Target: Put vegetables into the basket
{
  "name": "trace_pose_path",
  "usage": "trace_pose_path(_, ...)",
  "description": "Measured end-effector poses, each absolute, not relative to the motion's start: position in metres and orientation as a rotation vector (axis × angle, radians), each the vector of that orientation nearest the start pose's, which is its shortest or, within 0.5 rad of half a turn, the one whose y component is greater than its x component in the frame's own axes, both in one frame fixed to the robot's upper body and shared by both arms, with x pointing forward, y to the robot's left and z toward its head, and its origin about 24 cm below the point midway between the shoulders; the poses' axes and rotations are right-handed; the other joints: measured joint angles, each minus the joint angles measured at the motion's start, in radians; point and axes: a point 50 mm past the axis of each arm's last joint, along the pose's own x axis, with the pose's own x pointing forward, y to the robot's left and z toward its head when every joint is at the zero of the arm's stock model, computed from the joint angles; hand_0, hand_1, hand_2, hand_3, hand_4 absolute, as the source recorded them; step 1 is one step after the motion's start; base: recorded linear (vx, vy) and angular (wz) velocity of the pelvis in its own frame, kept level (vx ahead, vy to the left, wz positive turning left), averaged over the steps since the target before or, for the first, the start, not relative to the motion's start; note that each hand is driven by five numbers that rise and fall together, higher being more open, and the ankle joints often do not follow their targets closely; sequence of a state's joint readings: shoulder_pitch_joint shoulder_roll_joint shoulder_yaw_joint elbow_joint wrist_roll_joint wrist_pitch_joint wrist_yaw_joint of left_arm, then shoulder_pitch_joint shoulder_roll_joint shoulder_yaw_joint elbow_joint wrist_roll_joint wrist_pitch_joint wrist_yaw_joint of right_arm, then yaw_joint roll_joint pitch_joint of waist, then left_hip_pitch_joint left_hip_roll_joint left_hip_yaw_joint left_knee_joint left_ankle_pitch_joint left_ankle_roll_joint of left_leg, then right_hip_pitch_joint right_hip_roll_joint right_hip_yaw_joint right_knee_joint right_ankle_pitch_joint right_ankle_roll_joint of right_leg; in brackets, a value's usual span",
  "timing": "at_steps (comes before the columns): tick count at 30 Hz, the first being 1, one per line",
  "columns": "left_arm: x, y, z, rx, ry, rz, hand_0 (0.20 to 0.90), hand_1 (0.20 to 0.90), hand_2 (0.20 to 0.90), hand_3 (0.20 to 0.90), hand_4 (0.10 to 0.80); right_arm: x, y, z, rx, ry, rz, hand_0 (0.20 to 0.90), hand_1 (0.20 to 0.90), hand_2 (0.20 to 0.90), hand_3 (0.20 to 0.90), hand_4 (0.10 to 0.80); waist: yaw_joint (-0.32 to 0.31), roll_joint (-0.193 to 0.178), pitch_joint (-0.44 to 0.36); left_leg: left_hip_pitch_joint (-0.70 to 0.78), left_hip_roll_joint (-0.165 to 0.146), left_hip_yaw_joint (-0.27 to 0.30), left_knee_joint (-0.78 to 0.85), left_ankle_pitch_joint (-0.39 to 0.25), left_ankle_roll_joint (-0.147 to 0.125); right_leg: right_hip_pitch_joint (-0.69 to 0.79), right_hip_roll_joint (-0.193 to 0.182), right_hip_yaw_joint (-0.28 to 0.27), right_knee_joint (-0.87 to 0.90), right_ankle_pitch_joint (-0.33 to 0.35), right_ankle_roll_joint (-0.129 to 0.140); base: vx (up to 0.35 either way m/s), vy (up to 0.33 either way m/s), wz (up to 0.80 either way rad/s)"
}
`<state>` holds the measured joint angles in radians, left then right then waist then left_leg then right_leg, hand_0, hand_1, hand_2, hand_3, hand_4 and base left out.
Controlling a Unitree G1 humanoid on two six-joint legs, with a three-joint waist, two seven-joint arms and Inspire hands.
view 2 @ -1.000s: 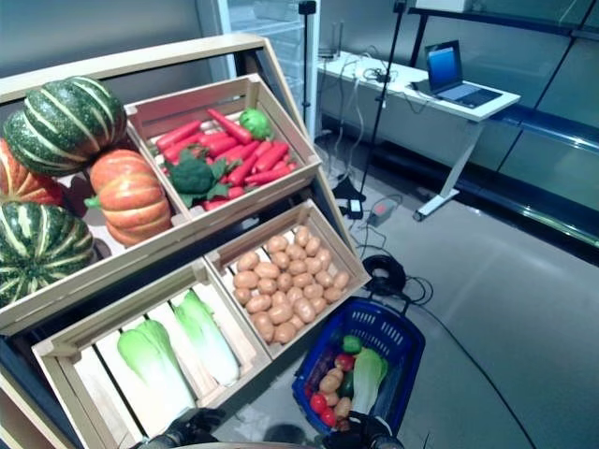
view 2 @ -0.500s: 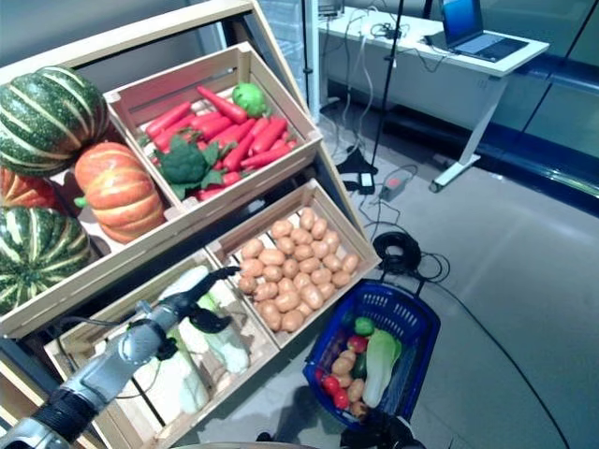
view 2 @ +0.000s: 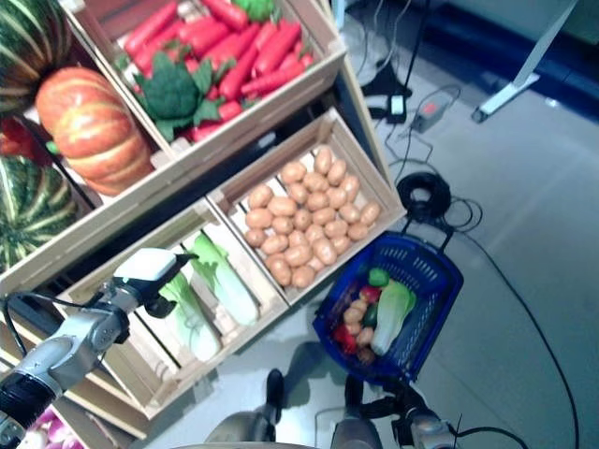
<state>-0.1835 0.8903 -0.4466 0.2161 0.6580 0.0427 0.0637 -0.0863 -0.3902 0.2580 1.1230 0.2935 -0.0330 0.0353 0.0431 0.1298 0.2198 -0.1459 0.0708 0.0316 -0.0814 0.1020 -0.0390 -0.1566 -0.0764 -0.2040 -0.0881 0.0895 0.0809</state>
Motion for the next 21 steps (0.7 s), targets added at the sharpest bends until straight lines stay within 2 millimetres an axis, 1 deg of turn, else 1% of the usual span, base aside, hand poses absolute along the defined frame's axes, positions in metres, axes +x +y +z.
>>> trace_pose_path(1,0.274,0.260,0.059,1.626,0.051,-0.240,0.900,0.900,0.900,0.900,0.800,0.154,-0.269,-0.127,-0.201,0.985,-0.119,0.900,0.900,0.900,0.900,0.800,0.005,-0.004,0.015,-0.028,0.002,-0.001,0.004,0.005,-0.003,-0.027,0.002,0.000,0.004,0.006,-0.005,-0.212,-0.045,0.04)
trace_pose_path(3,0.285,0.264,0.078,1.687,-0.069,-0.138,0.900,0.900,0.900,0.900,0.800,0.180,-0.266,-0.116,-0.183,0.902,-0.117,0.900,0.900,0.900,0.900,0.800,0.009,-0.013,0.083,-0.079,0.005,-0.004,0.039,0.012,-0.005,-0.070,0.005,-0.003,0.027,0.014,-0.012,-0.234,-0.046,0.03)
trace_pose_path(4,0.288,0.266,0.082,1.704,-0.101,-0.108,0.900,0.900,0.900,0.900,0.800,0.188,-0.265,-0.113,-0.173,0.878,-0.117,0.900,0.900,0.900,0.900,0.800,0.012,-0.015,0.100,-0.095,0.005,-0.005,0.055,0.012,-0.005,-0.085,0.004,-0.003,0.042,0.012,-0.014,-0.221,-0.036,0.02)
trace_pose_path(5,0.298,0.271,0.095,1.738,-0.173,-0.024,0.900,0.900,0.900,0.900,0.800,0.208,-0.262,-0.102,-0.194,0.819,-0.091,0.900,0.900,0.900,0.900,0.800,0.013,-0.019,0.150,-0.134,0.003,-0.012,0.093,0.009,-0.010,-0.126,0.004,-0.004,0.087,0.002,-0.022,-0.178,-0.024,0.05)
trace_pose_path(6,0.304,0.274,0.104,1.754,-0.208,0.023,0.900,0.900,0.900,0.900,0.800,0.220,-0.259,-0.096,-0.197,0.784,-0.082,0.900,0.900,0.900,0.900,0.800,0.013,-0.021,0.177,-0.153,0.005,-0.023,0.112,0.007,-0.012,-0.145,0.003,-0.006,0.109,-0.002,-0.026,-0.172,-0.017,0.08)
trace_pose_path(7,0.308,0.278,0.110,1.764,-0.250,0.076,0.900,0.900,0.900,0.900,0.800,0.231,-0.257,-0.089,-0.192,0.745,-0.076,0.900,0.900,0.900,0.900,0.800,0.013,-0.022,0.206,-0.176,0.004,-0.028,0.141,0.003,-0.016,-0.168,0.000,-0.008,0.148,-0.015,-0.030,-0.108,-0.009,0.08)
trace_pose_path(8,0.308,0.280,0.110,1.768,-0.261,0.092,0.900,0.900,0.900,0.900,0.800,0.235,-0.256,-0.086,-0.190,0.730,-0.073,0.900,0.900,0.900,0.900,0.800,0.013,-0.023,0.215,-0.185,0.004,-0.030,0.153,0.001,-0.017,-0.180,0.001,-0.010,0.164,-0.021,-0.030,-0.094,-0.003,0.06)
trace_pose_path(9,0.311,0.282,0.114,1.778,-0.291,0.130,0.900,0.900,0.900,0.900,0.800,0.244,-0.253,-0.080,-0.168,0.698,-0.075,0.900,0.900,0.900,0.900,0.800,0.015,-0.025,0.235,-0.202,0.005,-0.032,0.177,-0.008,-0.018,-0.206,-0.005,-0.008,0.211,-0.041,-0.035,-0.109,0.013,0.02)
trace_pose_path(10,0.310,0.285,0.113,1.787,-0.300,0.143,0.900,0.900,0.900,0.900,0.800,0.249,-0.251,-0.077,-0.164,0.680,-0.072,0.900,0.900,0.900,0.900,0.800,0.021,-0.033,0.245,-0.220,0.004,-0.032,0.205,-0.021,-0.019,-0.239,-0.009,-0.002,0.269,-0.067,-0.041,-0.119,0.026,-0.03)
trace_pose_path(12,0.307,0.288,0.104,1.826,-0.324,0.149,0.900,0.900,0.900,0.900,0.800,0.255,-0.251,-0.071,-0.156,0.652,-0.070,0.900,0.900,0.900,0.900,0.800,0.030,-0.050,0.257,-0.272,-0.003,-0.031,0.286,-0.055,-0.019,-0.309,-0.029,0.010,0.384,-0.120,-0.048,-0.119,0.050,0.01)
trace_pose_path(14,0.304,0.290,0.097,1.854,-0.341,0.144,0.900,0.900,0.900,0.900,0.800,0.259,-0.250,-0.067,-0.131,0.629,-0.075,0.900,0.900,0.900,0.900,0.800,0.032,-0.061,0.262,-0.320,-0.008,-0.030,0.361,-0.088,-0.017,-0.363,-0.039,0.026,0.464,-0.154,-0.047,-0.059,0.040,0.01)
trace_pose_path(15,0.301,0.292,0.093,1.868,-0.341,0.143,0.900,0.900,0.900,0.900,0.800,0.263,-0.250,-0.063,-0.130,0.611,-0.073,0.900,0.900,0.900,0.900,0.800,0.034,-0.068,0.268,-0.349,-0.010,-0.029,0.403,-0.107,-0.019,-0.393,-0.044,0.031,0.503,-0.165,-0.051,-0.044,0.029,-0.07)
trace_pose_path(18,0.296,0.295,0.082,1.871,-0.347,0.158,0.900,0.900,0.900,0.900,0.800,0.270,-0.246,-0.057,-0.127,0.575,-0.056,0.900,0.900,0.900,0.900,0.800,0.031,-0.075,0.272,-0.405,-0.007,-0.030,0.477,-0.128,-0.020,-0.445,-0.046,0.037,0.566,-0.181,-0.058,-0.060,0.034,-0.04)
trace_pose_path(20,0.295,0.296,0.078,1.864,-0.346,0.174,0.900,0.900,0.900,0.900,0.800,0.272,-0.244,-0.054,-0.125,0.561,-0.048,0.900,0.900,0.900,0.900,0.800,0.030,-0.077,0.273,-0.430,-0.005,-0.031,0.498,-0.131,-0.023,-0.469,-0.045,0.039,0.584,-0.182,-0.060,-0.054,0.036,-0.04)
trace_pose_path(21,0.294,0.296,0.073,1.856,-0.334,0.187,0.900,0.900,0.900,0.900,0.800,0.275,-0.242,-0.051,-0.123,0.548,-0.043,0.900,0.900,0.900,0.900,0.800,0.028,-0.080,0.275,-0.443,-0.004,-0.029,0.507,-0.132,-0.023,-0.485,-0.044,0.046,0.595,-0.182,-0.061,-0.037,0.036,-0.07)
